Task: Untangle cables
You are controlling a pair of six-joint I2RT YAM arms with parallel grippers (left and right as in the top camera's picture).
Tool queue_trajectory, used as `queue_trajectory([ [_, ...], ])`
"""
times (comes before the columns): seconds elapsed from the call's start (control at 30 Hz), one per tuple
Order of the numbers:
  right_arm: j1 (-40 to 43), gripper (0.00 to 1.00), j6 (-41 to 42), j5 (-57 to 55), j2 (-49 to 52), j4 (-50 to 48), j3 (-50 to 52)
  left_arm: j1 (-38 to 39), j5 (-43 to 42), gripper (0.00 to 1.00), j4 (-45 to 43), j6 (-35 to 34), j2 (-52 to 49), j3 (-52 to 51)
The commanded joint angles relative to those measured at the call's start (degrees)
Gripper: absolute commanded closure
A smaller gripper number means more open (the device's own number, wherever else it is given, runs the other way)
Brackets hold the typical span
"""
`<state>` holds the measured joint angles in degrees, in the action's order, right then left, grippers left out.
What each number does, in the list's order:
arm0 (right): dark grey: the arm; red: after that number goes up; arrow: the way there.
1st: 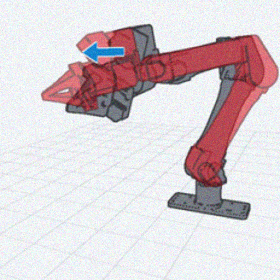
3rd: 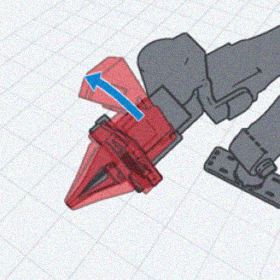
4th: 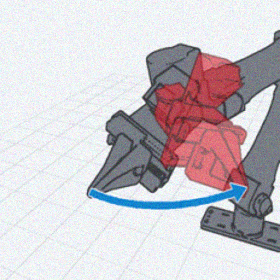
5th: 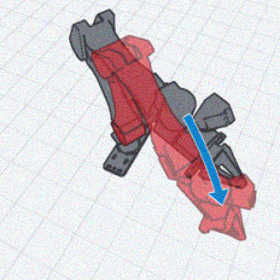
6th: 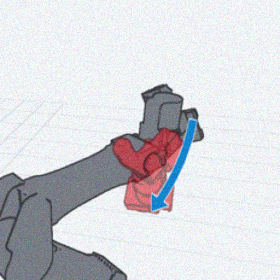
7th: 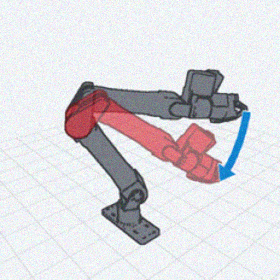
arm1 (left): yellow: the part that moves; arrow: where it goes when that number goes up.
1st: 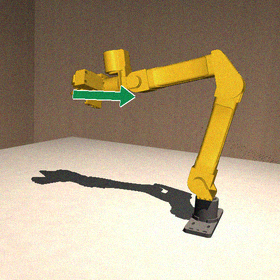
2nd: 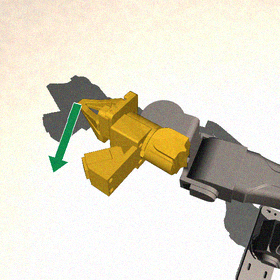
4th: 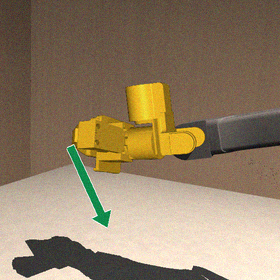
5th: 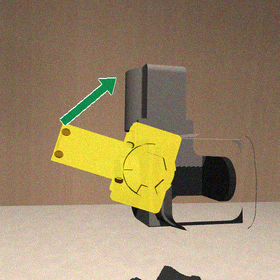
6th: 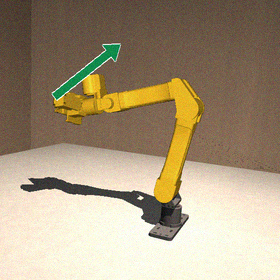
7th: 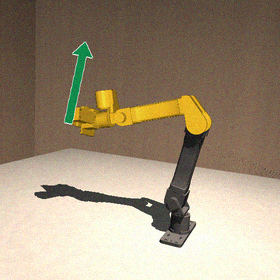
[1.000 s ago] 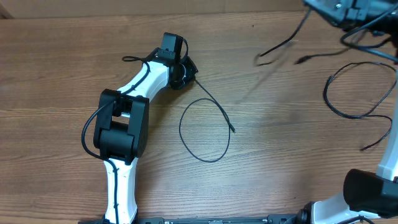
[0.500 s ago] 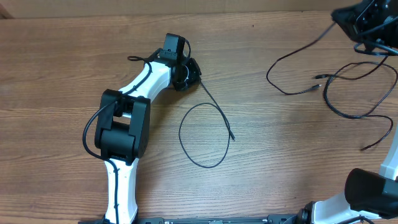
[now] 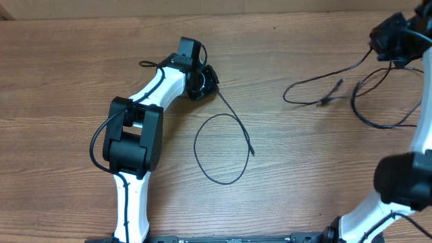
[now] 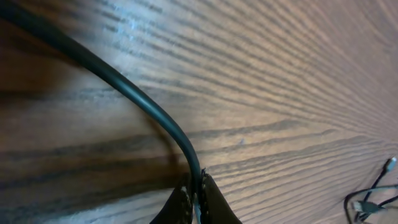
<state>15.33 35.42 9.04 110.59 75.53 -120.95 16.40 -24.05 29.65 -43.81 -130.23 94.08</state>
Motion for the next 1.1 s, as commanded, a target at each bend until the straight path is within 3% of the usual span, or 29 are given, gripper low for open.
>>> queue_trajectory([
  [0.0,0.09,0.96,2.56,-6.47,2.23,0.5,-0.13,0.33,-0.85,0.94,0.59,3.23,1.64,0.26],
  [0.87,0.07,0.93,5.33,-16.09,17.86,-0.9,0.55,0.5,0.66,0.92,0.79,3.63,1.64,0.26],
  [0.97,0.07,0.82,5.31,-16.09,17.86,-1.53,0.9,0.5,0.7,0.92,0.76,3.63,1.64,0.26],
  [1.07,0.07,0.51,5.29,-16.04,17.86,-1.97,0.9,0.5,0.85,0.91,0.76,3.63,1.64,0.26],
])
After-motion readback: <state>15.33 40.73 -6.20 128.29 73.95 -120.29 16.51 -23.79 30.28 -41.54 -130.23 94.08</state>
